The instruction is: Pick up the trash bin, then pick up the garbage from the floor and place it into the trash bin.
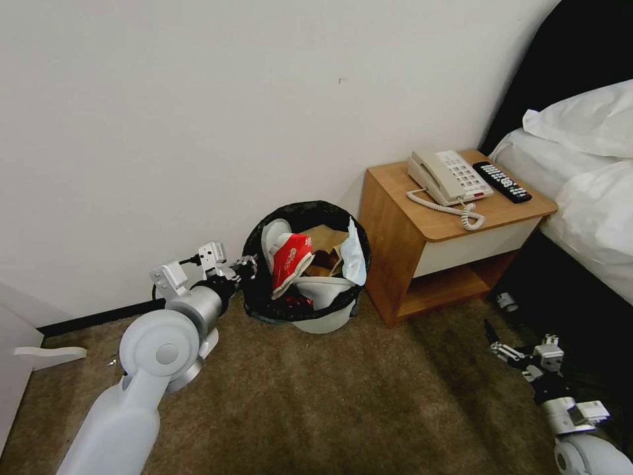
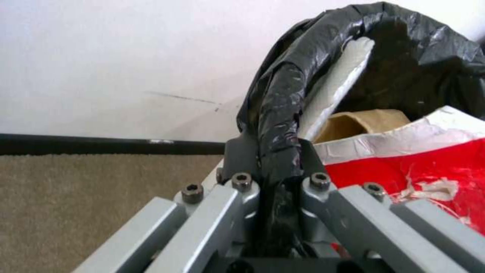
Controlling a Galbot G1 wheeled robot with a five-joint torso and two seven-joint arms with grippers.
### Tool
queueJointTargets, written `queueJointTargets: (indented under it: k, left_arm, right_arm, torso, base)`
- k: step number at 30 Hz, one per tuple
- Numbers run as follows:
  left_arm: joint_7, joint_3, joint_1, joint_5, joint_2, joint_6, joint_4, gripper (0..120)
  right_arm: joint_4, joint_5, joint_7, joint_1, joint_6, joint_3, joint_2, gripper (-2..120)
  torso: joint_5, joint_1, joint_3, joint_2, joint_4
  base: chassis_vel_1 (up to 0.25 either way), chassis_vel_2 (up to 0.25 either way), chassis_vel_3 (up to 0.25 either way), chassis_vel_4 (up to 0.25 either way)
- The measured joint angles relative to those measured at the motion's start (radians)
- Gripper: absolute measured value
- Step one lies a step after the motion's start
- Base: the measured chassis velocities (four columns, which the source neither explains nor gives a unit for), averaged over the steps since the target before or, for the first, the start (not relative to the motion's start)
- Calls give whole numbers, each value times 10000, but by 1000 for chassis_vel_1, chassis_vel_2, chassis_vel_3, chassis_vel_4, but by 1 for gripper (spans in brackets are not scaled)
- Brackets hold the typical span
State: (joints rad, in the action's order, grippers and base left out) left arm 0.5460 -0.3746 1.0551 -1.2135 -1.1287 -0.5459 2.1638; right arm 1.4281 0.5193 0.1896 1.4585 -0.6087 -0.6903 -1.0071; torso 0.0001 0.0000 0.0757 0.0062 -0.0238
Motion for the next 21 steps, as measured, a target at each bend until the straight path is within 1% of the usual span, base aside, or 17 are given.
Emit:
queueJointTargets:
  k: [5,12,14,21]
  left_arm:
    - [12,-87,-46,-74,16,0,-4,4]
    - [19,-141,-91,-113,-4,0,-18,4]
    - [25,-206,-99,-142,-16,0,-23,4]
    - [28,-247,-87,-156,-33,0,-42,4]
  right_arm:
    - [14,-326,-85,-59,-200,-379,-368,100]
    - [83,-433,-74,-40,-307,-652,-735,100]
    - [299,-450,-66,-38,-351,-849,-1018,100]
    - [434,-492,-39,-73,-363,-932,-1306,100]
  torso:
    - [-2,0,1,0,0]
    - [-2,0,1,0,-2]
    - [-3,0,1,0,-1]
    - [-2,0,1,0,-1]
  base:
    - [0,0,0,0]
    - [0,0,0,0]
    - [0,0,0,0]
    - [0,0,0,0]
